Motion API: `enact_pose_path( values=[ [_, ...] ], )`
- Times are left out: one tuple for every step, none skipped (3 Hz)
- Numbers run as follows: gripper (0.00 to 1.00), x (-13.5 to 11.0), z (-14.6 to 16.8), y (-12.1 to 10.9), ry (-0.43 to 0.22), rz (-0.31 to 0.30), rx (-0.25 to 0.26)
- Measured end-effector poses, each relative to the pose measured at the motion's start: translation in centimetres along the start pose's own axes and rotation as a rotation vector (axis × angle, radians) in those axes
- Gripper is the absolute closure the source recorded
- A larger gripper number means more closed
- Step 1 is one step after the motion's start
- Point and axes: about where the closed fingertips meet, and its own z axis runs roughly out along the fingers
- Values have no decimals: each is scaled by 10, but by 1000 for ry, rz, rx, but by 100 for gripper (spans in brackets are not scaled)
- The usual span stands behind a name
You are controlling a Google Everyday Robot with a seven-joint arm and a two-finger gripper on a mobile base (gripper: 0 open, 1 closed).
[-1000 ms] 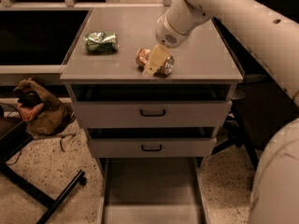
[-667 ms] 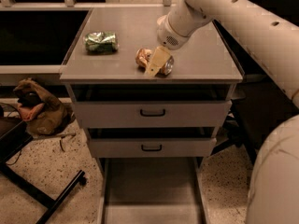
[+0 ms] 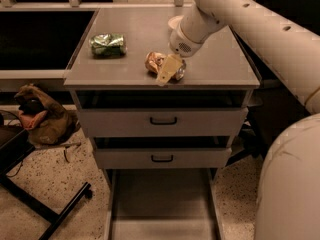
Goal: Place orange can into bottom drawer
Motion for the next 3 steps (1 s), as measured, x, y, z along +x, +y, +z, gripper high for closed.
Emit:
enact_pose_path(
  values=[
    [39, 0, 0, 0, 0, 0, 0],
    [63, 0, 0, 0, 0, 0, 0],
    [86, 0, 0, 0, 0, 0, 0]
  ],
)
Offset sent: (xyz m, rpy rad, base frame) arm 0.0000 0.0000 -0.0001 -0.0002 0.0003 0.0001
